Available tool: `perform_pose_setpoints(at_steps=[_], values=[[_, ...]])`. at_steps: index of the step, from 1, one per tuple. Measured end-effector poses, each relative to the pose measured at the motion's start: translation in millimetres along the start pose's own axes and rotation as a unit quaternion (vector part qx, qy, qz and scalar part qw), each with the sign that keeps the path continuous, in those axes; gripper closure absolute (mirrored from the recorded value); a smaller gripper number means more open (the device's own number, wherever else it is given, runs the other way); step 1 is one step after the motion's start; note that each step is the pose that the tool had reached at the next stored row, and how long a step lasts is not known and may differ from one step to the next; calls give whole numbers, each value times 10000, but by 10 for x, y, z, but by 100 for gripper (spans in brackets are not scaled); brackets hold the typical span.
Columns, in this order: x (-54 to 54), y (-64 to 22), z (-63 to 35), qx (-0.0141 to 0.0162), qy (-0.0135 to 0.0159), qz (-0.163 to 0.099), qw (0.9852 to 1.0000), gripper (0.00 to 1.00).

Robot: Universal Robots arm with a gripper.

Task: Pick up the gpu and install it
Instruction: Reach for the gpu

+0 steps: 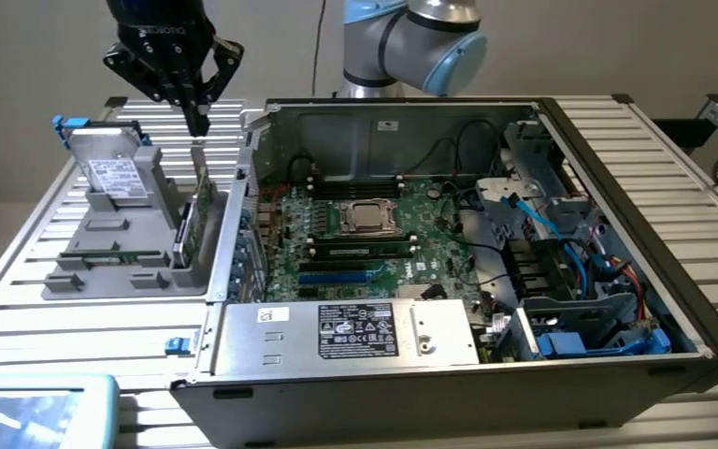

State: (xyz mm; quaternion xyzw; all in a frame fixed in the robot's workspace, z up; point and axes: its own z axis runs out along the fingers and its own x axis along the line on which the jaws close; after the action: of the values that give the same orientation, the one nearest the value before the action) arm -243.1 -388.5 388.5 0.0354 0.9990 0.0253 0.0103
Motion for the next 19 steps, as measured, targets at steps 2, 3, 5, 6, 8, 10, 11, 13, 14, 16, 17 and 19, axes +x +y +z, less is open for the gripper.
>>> perform_pose_setpoints(at_steps=[2,3,5,6,8,10,11,13,14,16,17,19], values=[[93,-7,5,-8,0,0,10000,88],[138,-10,7,-12,1,1,10000,88],[224,-17,15,-50,4,-2,10000,88],[248,-19,18,-91,8,-7,10000,88],[259,-16,23,-135,19,-19,9999,88],[264,-4,28,-136,36,-29,9999,88],[268,5,29,-133,59,-33,9999,88],[272,33,32,-106,140,-35,9998,88],[274,46,32,-87,186,-35,9998,88],[276,75,36,-42,276,-38,9996,88],[278,92,38,-14,311,-39,9995,88],[281,113,41,51,346,-49,9994,88]])
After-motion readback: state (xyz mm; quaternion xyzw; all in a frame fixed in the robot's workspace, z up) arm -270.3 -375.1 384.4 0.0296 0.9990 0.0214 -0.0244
